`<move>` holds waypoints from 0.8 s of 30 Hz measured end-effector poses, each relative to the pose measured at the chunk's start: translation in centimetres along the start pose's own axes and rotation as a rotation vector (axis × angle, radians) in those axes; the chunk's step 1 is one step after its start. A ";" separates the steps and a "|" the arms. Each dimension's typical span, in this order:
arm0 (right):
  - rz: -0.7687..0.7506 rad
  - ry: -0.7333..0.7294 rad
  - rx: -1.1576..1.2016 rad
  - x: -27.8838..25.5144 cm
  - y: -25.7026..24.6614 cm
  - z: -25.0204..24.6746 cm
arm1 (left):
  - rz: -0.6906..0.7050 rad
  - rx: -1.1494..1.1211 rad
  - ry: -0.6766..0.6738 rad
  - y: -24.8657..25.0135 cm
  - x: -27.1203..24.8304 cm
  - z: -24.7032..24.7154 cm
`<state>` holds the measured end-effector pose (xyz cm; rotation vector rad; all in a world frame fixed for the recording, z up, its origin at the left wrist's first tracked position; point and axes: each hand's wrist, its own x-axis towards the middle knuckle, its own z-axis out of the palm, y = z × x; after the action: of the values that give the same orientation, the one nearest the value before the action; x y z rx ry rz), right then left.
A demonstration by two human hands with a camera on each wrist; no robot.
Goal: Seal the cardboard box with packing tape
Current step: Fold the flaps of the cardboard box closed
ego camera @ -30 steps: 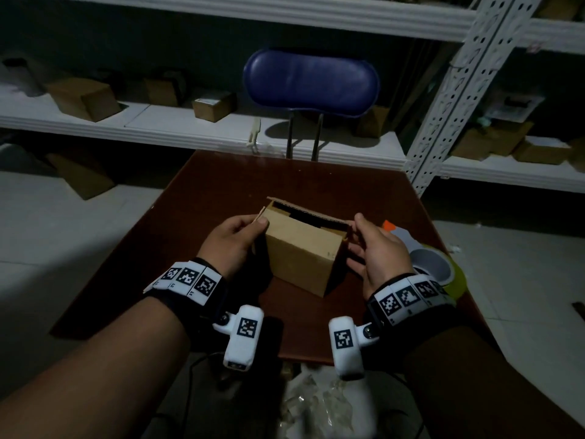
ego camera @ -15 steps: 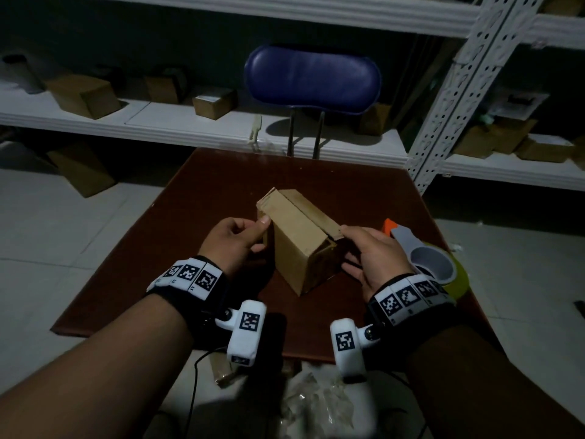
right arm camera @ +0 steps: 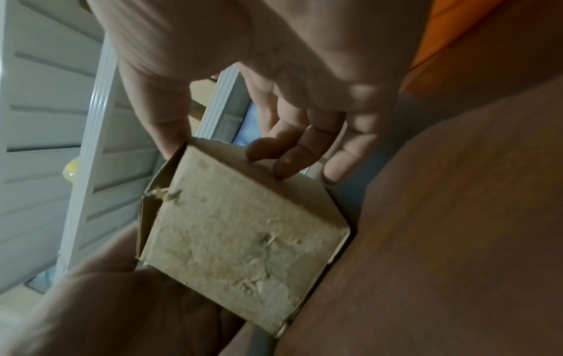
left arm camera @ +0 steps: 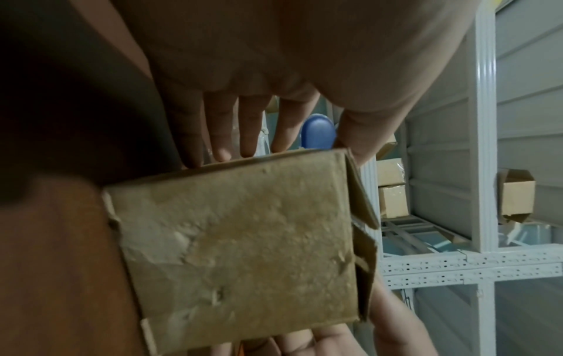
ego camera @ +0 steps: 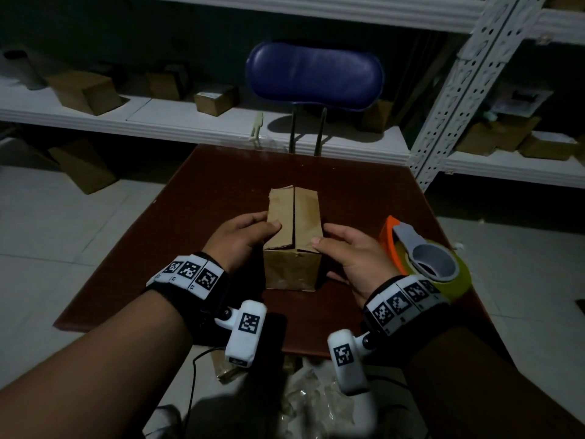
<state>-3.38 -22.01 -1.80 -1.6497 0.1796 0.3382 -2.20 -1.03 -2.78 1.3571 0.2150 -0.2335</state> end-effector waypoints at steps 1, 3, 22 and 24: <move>-0.006 -0.010 -0.017 0.0 0.1 0.1 | 0.003 0.019 0.003 0.0 0.0 0.0; -0.016 -0.022 -0.031 0.0 0.3 0.2 | 0.006 0.043 0.005 0.0 0.0 0.0; -0.091 -0.044 -0.053 0.5 1.1 1.5 | 0.018 0.101 0.148 1.3 -1.2 -0.6; -0.118 -0.001 -0.019 0.3 0.4 1.2 | 0.005 0.101 0.150 1.5 -1.3 -0.8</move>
<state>-3.33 -20.84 -2.37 -1.6707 0.0775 0.2516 -3.01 0.11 -1.12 1.4767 0.3288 -0.1395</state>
